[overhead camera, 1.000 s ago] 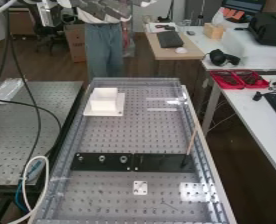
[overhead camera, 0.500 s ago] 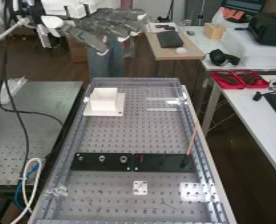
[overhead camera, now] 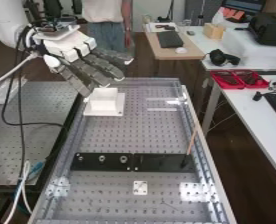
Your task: Grab the larger nut and place it in the white container
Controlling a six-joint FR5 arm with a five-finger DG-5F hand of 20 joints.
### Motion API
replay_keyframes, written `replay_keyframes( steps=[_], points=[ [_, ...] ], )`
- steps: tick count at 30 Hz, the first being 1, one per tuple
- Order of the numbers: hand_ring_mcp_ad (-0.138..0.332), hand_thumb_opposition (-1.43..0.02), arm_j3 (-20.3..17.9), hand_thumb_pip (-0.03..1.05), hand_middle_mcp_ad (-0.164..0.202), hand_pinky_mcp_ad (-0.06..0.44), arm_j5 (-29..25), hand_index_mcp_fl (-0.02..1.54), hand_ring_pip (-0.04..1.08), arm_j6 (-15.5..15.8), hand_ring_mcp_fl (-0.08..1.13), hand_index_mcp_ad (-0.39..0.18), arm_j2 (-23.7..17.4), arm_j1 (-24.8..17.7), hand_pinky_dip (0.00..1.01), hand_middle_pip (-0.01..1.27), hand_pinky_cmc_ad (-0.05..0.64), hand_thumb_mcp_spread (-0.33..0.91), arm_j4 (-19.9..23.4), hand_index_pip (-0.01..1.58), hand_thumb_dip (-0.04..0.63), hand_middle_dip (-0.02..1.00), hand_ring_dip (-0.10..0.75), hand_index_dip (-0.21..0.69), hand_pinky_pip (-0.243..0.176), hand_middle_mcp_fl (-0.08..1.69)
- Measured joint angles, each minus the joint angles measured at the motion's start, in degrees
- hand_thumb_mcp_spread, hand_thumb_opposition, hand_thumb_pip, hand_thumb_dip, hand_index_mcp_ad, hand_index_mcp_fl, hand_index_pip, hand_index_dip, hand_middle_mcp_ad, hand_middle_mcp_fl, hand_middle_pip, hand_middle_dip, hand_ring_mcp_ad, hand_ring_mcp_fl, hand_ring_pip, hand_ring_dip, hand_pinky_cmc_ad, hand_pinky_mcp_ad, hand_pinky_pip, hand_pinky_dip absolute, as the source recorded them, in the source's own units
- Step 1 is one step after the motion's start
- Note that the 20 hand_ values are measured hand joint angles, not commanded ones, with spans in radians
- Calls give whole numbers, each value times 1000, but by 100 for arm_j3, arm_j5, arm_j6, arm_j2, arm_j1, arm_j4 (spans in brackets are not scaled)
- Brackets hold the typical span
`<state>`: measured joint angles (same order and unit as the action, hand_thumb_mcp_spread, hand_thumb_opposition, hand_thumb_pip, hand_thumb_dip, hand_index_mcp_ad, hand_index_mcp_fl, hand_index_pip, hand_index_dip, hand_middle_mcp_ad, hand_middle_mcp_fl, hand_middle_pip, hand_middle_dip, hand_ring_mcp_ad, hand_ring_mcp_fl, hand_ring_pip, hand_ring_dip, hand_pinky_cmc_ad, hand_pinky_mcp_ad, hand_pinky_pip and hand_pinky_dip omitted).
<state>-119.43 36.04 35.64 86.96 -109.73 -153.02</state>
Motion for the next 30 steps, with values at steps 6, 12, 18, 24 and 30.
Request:
replay_keyframes(
  steps=[6, 12, 18, 24, 30],
  points=[
    [166, -742, -372, 504, 73, 278, -405, 68, 101, 188, 0, -80, 240, -83, 429, 143, 337, 251, 797, 183, 94, 206, 94, -94, -91, 42],
    [166, -757, -628, 564, 75, 278, -661, 66, 101, 92, 0, -84, 518, -109, 428, 140, 332, 278, 1158, 405, 126, 206, 94, -82, -91, 42],
    [166, -789, -823, 637, 73, 279, -761, 70, 101, -80, 0, -84, 820, -60, 428, 143, 337, 279, 1443, 707, 175, 206, 94, -59, -93, 42],
    [166, -813, -1014, 648, 75, 276, -739, 65, 94, 74, 0, -87, 1031, 71, 428, 140, 335, 295, 1986, 1063, 194, 202, 94, -10, -93, 45],
    [166, -836, -1105, 721, 77, 262, -591, 65, 94, 73, 0, -89, 1286, 261, 428, 140, 328, 290, 2220, 1253, 206, 206, 94, 17, -93, 37]
  ],
)
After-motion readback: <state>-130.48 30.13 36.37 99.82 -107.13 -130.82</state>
